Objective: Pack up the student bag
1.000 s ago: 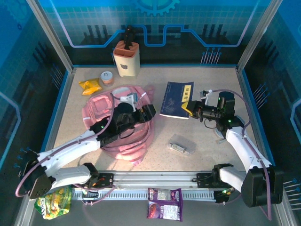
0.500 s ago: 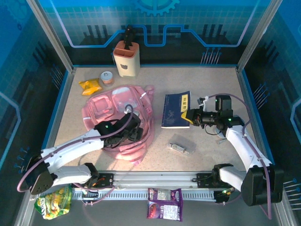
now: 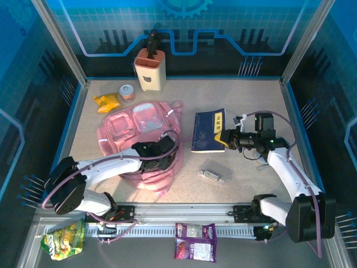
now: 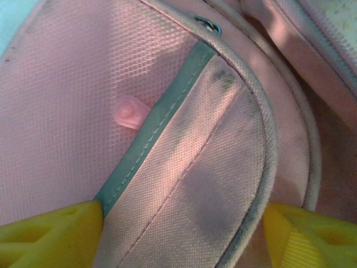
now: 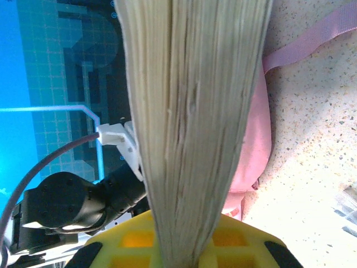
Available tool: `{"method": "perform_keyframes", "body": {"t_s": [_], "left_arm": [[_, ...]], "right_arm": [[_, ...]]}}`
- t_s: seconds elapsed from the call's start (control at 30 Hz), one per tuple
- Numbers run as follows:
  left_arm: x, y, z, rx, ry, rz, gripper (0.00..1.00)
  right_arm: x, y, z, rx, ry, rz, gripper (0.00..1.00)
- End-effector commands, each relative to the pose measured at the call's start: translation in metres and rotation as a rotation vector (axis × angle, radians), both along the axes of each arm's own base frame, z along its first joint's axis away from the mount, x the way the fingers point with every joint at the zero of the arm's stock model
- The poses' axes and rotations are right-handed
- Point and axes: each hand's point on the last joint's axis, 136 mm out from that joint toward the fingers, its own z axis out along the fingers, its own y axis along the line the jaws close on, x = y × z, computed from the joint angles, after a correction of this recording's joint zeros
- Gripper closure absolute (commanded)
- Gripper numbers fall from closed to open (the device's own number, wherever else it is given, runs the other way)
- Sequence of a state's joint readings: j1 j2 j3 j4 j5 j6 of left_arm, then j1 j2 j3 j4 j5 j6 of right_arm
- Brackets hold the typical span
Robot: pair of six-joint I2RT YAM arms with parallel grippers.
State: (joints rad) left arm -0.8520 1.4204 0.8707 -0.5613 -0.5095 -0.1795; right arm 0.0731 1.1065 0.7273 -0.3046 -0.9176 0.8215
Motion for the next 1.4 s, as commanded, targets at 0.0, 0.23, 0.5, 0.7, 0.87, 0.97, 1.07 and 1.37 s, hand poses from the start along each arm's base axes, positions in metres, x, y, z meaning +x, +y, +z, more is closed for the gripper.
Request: {"method": "perform_keyframes", "body": {"t_s": [0.0,0.23,0.5,0.7,0.87,0.97,1.07,1.37], "left_arm": [[0.014,-0.004,0.004,0.043,-0.037,-0.022,0.26],[0.022,0.0,-0.001,0.06,-0.021,-0.008,0.51],[0.034,-0.006,0.024,0.029,-0.084,-0.03,0.86],[0.042,-0.011,0.057,-0.013,-0.149,-0.04,1.0],[0.05,-0.009,0.097,-0.024,-0.228,-0.048,1.0],[0.056,-0.005,0.122,-0.031,-0.274,-0.05,1.0],[0.066,-0.001,0.149,-0.064,-0.329,-0.035,1.0],[0.081,0.007,0.215,-0.138,-0.45,-0.009,1.0]], "right_arm": [[-0.001,0.004,0.005,0.023,-0.035,0.031,0.95],[-0.001,0.002,0.006,0.017,-0.04,0.029,0.95],[0.0,-0.001,0.005,0.006,-0.037,0.028,0.96],[-0.004,-0.004,0.01,0.001,-0.034,0.033,0.97],[-0.016,-0.004,0.003,-0.034,0.004,0.046,0.96],[-0.025,0.001,-0.004,-0.073,0.004,0.082,0.96],[-0.032,0.014,-0.01,-0.071,0.018,0.125,0.96],[-0.046,0.087,-0.029,-0.014,0.053,0.275,0.96]]}}
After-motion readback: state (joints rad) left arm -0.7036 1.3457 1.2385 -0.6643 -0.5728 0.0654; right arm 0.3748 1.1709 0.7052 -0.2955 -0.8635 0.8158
